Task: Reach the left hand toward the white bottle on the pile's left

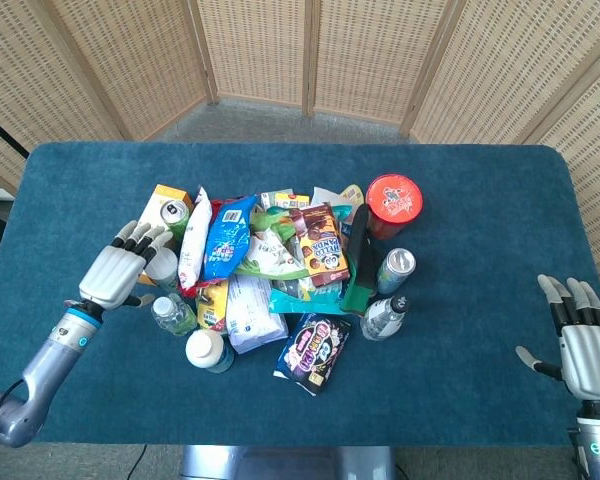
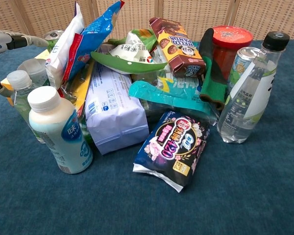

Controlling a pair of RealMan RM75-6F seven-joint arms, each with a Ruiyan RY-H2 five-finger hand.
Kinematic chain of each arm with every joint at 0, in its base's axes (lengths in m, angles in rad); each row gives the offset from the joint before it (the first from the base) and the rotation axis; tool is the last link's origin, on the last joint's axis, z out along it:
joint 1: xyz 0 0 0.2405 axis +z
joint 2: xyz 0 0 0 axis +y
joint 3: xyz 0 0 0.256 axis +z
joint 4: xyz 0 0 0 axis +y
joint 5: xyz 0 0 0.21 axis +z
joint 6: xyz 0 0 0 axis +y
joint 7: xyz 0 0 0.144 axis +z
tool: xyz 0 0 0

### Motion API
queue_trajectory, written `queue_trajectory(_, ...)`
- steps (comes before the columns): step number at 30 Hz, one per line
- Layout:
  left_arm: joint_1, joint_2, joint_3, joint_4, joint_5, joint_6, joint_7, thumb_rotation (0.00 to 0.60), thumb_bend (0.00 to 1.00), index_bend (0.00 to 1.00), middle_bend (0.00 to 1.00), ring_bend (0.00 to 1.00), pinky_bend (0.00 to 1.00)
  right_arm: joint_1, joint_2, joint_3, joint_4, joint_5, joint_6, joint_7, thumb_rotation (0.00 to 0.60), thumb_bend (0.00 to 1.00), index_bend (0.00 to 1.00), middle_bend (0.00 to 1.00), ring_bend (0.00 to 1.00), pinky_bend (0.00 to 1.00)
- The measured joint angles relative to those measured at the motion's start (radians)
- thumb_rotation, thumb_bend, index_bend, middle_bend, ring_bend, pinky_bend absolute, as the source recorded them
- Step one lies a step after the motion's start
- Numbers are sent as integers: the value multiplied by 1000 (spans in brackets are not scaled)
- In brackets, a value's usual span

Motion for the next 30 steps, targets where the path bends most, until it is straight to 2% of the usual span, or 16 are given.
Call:
queue_trajectory(5,-15,-24,-1,11,-39,-26,45,600,0,4,0,4,22,1,-2,-2,1,-1,-4,-3,600,0,0,0,0,0)
queue_trajectory(7,-23,-34,-3,13,-49,-36,61,600,0,68,84,114,153,2,-3,-3,1,-1,-5,-4,600,0,0,0,0,0)
queue_trajectory(9,-32,-49,-6,16,-57,-39,83,600,0,222,318,361,392,2,-3,-2,0,0,-5,-2,600,0,0,0,0,0)
queue_trajectory(10,-35,-56,-7,17,-58,-37,93,600,0,283,393,435,461,1,-2,-1,0,1,-4,-1,600,0,0,0,0,0)
queue_trajectory(11,-38,-68,-8,20,-59,-32,106,600,0,389,509,551,563,1,-2,0,0,2,-2,2,600,0,0,0,0,0)
queue_trajectory(12,-39,-75,-8,22,-61,-28,116,600,0,479,598,639,638,0,-1,1,0,3,-1,5,600,0,0,0,0,0)
queue_trajectory(15,-40,-91,-9,29,-68,-7,146,600,0,644,760,796,755,-1,0,2,1,6,-1,12,600,0,0,0,0,0)
queue_trajectory(17,-37,-95,-10,31,-72,9,157,600,0,683,799,834,775,-1,1,3,0,6,0,14,600,0,0,0,0,0)
queue_trajectory(22,-29,-78,-19,18,-73,41,147,600,0,691,807,841,779,-1,0,2,0,4,0,12,600,0,0,0,0,0)
queue_trajectory(30,-21,16,-65,-124,-62,97,88,600,0,693,810,843,780,-2,0,3,-4,6,1,11,600,0,0,0,0,0)
